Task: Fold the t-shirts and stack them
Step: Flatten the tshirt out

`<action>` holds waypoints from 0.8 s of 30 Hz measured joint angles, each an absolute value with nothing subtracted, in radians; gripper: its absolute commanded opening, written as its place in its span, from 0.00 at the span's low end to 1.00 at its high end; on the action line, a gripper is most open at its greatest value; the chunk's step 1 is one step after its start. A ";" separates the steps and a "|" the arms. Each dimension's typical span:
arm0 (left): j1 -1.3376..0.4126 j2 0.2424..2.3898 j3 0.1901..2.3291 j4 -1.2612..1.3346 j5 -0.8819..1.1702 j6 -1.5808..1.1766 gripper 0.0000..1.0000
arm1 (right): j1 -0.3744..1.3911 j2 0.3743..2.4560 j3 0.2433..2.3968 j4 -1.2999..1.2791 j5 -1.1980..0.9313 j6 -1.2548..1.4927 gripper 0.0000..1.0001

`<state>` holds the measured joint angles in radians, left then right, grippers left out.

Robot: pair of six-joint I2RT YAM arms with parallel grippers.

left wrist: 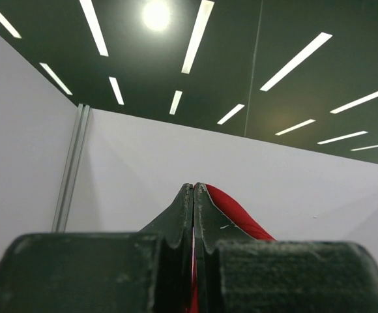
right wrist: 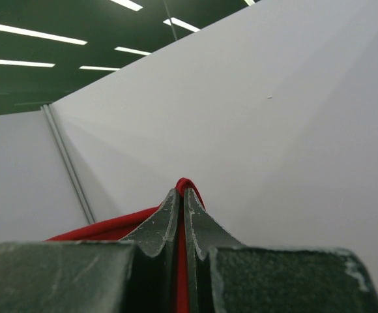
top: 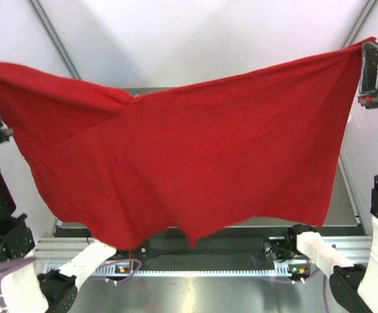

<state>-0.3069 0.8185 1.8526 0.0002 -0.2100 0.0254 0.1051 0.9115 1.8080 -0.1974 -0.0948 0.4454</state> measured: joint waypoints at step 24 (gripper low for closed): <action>-0.342 1.092 1.888 0.012 -0.274 0.148 0.00 | 0.105 1.211 1.821 -0.149 -0.092 0.490 0.00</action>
<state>-0.3424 1.0924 1.8881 0.0116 -0.2741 0.1478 0.1051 1.2106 1.8206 -0.1486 -0.0917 0.4904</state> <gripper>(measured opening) 0.011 0.009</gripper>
